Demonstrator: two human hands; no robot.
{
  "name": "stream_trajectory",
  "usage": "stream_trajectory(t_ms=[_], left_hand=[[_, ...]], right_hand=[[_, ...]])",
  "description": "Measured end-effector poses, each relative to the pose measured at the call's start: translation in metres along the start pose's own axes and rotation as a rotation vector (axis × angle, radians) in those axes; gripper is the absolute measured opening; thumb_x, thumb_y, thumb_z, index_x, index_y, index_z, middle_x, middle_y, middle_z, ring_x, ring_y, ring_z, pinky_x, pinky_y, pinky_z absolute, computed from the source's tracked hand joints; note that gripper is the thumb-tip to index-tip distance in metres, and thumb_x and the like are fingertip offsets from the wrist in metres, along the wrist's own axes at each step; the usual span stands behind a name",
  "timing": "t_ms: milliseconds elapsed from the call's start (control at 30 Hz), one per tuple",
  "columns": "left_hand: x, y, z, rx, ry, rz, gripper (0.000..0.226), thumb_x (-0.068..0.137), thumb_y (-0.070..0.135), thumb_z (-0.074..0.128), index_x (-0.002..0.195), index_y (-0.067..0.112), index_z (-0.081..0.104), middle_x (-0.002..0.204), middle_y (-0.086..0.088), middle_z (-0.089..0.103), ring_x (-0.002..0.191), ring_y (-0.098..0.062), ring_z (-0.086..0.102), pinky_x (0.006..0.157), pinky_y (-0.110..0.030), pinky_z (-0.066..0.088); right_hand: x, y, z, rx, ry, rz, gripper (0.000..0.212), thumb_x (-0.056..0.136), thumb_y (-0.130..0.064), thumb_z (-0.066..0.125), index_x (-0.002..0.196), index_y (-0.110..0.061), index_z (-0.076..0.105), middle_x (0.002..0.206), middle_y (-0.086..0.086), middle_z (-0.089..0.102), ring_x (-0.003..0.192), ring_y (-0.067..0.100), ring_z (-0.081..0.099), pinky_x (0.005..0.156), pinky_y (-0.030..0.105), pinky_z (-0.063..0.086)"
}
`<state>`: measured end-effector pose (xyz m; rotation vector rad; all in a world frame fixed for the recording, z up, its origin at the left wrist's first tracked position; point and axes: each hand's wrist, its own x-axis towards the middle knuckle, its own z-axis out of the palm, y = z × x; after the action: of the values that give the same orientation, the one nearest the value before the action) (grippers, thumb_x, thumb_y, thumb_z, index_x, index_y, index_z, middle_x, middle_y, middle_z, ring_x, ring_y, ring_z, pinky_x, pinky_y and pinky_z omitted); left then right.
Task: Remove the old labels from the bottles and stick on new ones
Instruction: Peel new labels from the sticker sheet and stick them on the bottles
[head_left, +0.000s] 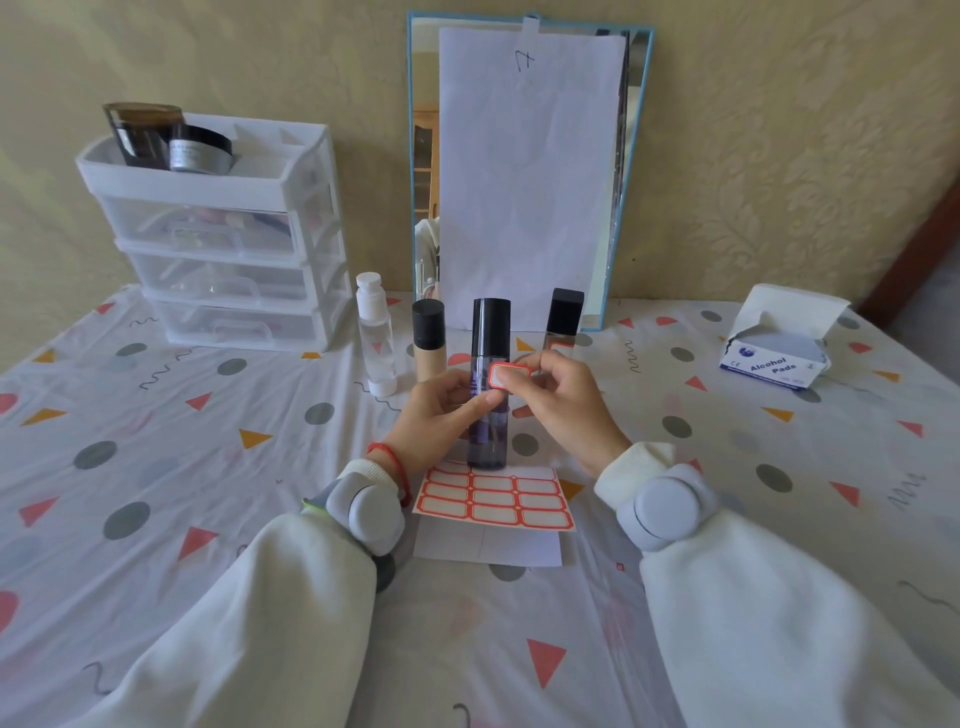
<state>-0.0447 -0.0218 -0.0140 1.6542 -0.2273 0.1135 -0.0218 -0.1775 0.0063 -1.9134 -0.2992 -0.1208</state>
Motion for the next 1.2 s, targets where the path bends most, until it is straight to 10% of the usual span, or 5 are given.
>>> stream_trajectory(t_ms=[633, 1200], left_hand=[[0.002, -0.002, -0.003, 0.096, -0.066, -0.031, 0.021, 0.094, 0.035, 0.05, 0.107, 0.025, 0.062, 0.097, 0.012, 0.07, 0.088, -0.001, 0.069, 0.064, -0.015, 0.053], [-0.001, 0.001, -0.005, -0.126, -0.084, -0.208, 0.024, 0.095, 0.036, 0.05, 0.108, 0.024, 0.066, 0.107, -0.009, 0.071, 0.098, -0.03, 0.069, 0.084, -0.043, 0.058]], right_hand=[[0.002, -0.001, 0.0, -0.084, 0.081, -0.092, 0.024, 0.082, -0.037, 0.072, 0.084, -0.014, 0.067, 0.079, -0.004, 0.066, 0.078, 0.01, 0.064, 0.072, 0.024, 0.056], [0.004, 0.014, -0.008, 0.476, -0.112, 0.124, 0.015, 0.09, -0.009, 0.062, 0.103, -0.005, 0.069, 0.096, 0.007, 0.074, 0.09, 0.021, 0.072, 0.074, 0.023, 0.056]])
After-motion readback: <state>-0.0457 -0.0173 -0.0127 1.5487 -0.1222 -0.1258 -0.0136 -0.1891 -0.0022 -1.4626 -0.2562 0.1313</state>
